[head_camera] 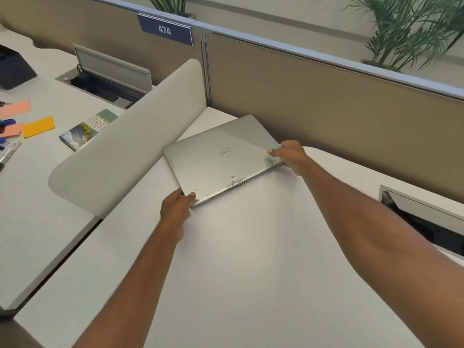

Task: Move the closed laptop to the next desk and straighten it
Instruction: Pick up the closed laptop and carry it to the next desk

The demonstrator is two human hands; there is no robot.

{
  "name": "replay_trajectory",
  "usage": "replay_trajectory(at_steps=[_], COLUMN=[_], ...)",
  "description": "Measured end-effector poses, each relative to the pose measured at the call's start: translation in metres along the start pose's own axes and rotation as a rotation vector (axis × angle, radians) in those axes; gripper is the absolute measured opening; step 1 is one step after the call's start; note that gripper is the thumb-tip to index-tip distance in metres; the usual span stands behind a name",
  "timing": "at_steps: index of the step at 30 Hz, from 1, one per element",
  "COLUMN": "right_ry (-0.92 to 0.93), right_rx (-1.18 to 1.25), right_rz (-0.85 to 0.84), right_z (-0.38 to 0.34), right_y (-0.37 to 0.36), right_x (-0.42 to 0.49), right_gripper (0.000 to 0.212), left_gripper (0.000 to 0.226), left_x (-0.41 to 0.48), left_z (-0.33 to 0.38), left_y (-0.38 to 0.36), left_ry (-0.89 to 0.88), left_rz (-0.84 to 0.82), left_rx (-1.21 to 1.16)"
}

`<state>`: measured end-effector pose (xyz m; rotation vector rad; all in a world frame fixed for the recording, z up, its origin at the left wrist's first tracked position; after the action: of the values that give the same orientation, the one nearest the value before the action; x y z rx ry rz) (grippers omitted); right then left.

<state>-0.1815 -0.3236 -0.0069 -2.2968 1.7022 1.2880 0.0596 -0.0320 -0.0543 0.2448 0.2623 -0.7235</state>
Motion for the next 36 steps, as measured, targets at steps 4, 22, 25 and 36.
replay_trajectory(at_steps=[4,22,25,36], right_ry=[-0.076,-0.100,-0.114,-0.198], right_rx=[0.072,-0.041,-0.064,0.026], right_rz=[0.008,0.146,0.097,-0.032], right_z=[0.001,0.057,0.064,0.090], right_y=[0.000,0.031,0.035,0.048], right_x=[0.005,-0.022,-0.031,-0.046], right_gripper=[0.043,0.021,0.030,0.025], left_gripper=[0.010,0.017,0.019,0.042], left_x=[0.002,-0.039,-0.046,-0.047], left_z=[-0.001,-0.012,-0.018,-0.028], left_y=[0.003,0.011,0.011,0.026], left_ry=[0.054,0.027,-0.002,0.059], left_rz=[-0.004,-0.041,-0.056,-0.098], left_rx=[-0.075,-0.016,-0.015,-0.074])
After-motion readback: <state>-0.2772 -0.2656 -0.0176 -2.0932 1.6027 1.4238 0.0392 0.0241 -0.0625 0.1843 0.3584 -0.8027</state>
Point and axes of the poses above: each hand's wrist, its own x-axis towards the middle knuckle, its own y-axis out of the back of the hand, z = x × y, the point moved 5 cm from there along x, towards the middle knuckle, and after that the axes turned 15 degrees about -y, right-handed, at the moved point
